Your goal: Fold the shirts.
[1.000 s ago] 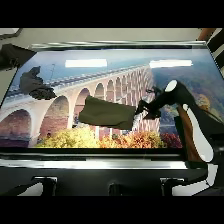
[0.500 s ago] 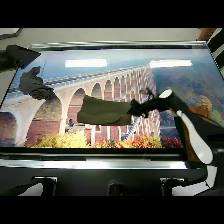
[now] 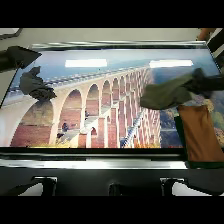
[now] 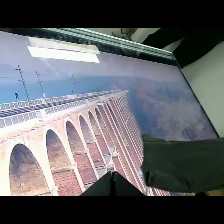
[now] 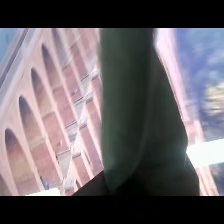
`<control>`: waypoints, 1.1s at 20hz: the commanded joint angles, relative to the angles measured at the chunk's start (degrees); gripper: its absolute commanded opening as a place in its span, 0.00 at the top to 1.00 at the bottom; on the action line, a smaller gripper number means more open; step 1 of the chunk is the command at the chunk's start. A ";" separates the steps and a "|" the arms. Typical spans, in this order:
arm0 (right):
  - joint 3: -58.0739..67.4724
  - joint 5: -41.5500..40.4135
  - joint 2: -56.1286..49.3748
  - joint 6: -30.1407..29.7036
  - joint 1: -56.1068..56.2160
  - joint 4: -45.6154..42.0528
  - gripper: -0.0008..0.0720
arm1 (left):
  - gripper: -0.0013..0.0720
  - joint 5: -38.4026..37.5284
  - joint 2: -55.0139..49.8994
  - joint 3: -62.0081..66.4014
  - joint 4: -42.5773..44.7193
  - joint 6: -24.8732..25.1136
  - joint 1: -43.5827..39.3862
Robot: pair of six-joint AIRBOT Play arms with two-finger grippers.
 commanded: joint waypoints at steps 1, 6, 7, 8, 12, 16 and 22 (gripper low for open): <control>1.68 6.25 4.02 4.72 -10.25 -2.60 0.94 | 0.93 0.00 -0.02 0.00 0.00 1.25 -0.02; 1.68 6.67 6.75 9.90 -20.70 -2.60 0.94 | 0.93 -0.04 0.00 0.00 0.00 1.51 -0.02; 1.68 6.86 7.28 10.25 -22.45 -2.62 0.94 | 0.93 -0.09 0.02 0.00 -0.02 2.01 -0.02; 1.68 7.58 7.98 11.21 -24.30 -2.62 0.94 | 0.93 -0.26 0.02 0.00 -0.02 2.10 -0.02; 1.60 13.46 10.88 15.15 -28.17 -13.46 0.94 | 0.93 -1.99 0.02 0.00 -0.04 2.71 -0.02; -6.69 18.43 13.11 15.10 -28.15 -28.28 0.94 | 0.93 -2.62 0.02 0.00 -0.07 2.71 -0.02; -37.75 10.12 21.55 14.99 -28.15 -32.37 0.92 | 0.93 -3.02 0.02 0.00 -0.04 2.49 -0.02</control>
